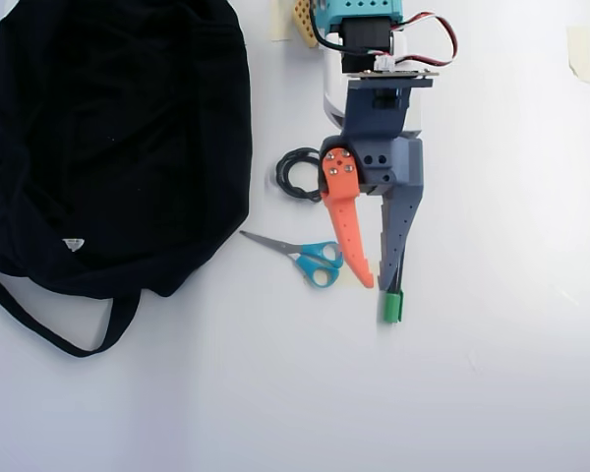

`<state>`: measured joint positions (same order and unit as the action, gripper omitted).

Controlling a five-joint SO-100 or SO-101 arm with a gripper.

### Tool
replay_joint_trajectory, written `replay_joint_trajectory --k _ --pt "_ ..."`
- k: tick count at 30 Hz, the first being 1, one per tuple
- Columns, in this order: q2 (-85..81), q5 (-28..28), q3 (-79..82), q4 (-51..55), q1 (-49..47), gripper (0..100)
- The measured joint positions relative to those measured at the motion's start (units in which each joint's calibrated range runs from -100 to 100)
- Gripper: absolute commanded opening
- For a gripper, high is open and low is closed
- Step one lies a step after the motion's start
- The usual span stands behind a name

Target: Put the cable into the black bag

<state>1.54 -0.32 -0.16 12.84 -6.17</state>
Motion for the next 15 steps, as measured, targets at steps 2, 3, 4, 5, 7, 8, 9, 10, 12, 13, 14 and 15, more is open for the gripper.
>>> replay_joint_trajectory --k 2,3,4,5,7,8,9,10,12,13,14,15 --pt "0.25 0.00 -0.31 0.17 -0.07 2" --pt "0.25 0.00 -0.39 0.26 -0.22 2" --pt "0.25 0.00 -0.39 0.34 -0.22 2" --pt "0.25 0.00 -0.39 0.34 -0.15 2" --pt "0.25 0.00 -0.39 0.34 0.37 2" --pt "0.25 0.00 -0.39 0.52 0.59 2" --pt "0.25 0.00 -0.39 0.60 0.59 2" --pt "0.25 0.00 -0.39 0.69 0.59 2" --pt "0.25 0.00 -0.39 0.69 0.29 2" --pt "0.25 0.00 -0.39 0.69 0.15 2" --pt "0.25 0.00 -0.39 0.69 0.07 3" --pt "0.25 0.00 -0.39 0.69 0.07 3"
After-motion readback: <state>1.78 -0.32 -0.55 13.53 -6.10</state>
